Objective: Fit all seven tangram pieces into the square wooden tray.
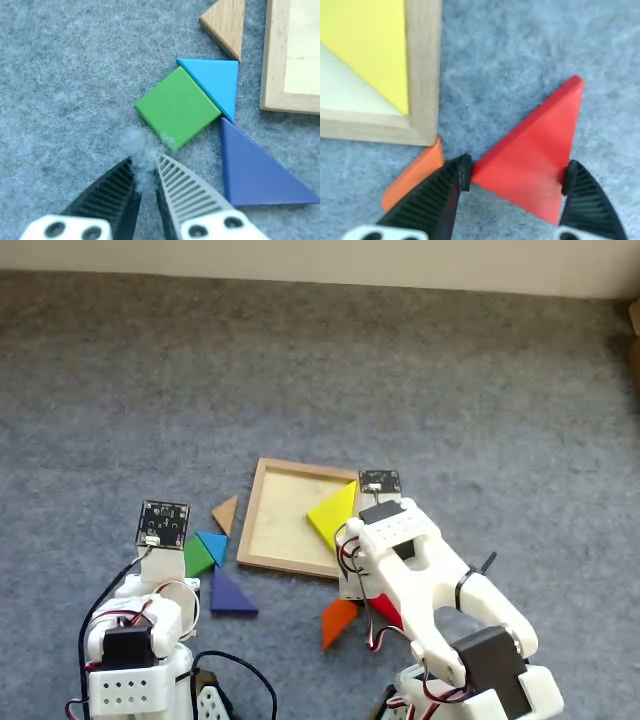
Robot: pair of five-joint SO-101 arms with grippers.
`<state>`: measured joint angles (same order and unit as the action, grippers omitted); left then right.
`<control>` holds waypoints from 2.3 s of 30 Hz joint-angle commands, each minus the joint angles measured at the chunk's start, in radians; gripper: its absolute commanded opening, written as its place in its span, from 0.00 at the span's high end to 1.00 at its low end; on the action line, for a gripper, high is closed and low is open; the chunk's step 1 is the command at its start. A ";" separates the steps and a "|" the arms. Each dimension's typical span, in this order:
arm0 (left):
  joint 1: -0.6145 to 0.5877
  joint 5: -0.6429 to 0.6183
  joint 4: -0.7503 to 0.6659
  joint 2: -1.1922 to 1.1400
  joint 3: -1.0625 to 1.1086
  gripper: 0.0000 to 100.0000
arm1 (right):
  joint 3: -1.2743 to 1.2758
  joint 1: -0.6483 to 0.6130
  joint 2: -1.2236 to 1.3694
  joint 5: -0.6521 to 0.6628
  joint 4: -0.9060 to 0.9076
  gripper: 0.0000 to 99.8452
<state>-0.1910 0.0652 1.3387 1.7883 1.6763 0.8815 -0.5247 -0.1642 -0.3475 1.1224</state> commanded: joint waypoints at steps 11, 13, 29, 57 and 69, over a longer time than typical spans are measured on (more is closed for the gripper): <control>-0.008 -0.005 0.006 0.027 0.021 1.00 | -0.053 0.101 -0.007 0.089 0.114 0.73; -0.008 -0.005 0.006 0.027 0.021 1.00 | -0.056 0.101 -0.007 0.092 0.114 0.73; -0.008 -0.005 0.006 0.027 0.021 1.00 | -0.050 0.096 -0.374 0.247 0.107 0.73; -0.008 -0.005 0.006 0.027 0.021 1.00 | -0.058 0.094 0.065 0.052 0.104 0.57; -0.008 -0.005 0.006 0.027 0.021 1.00 | -0.051 0.033 0.065 0.052 0.105 0.69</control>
<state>-0.1910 0.0652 1.3387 1.7883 1.6763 0.8539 -0.4695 -0.1013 -0.2877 1.2175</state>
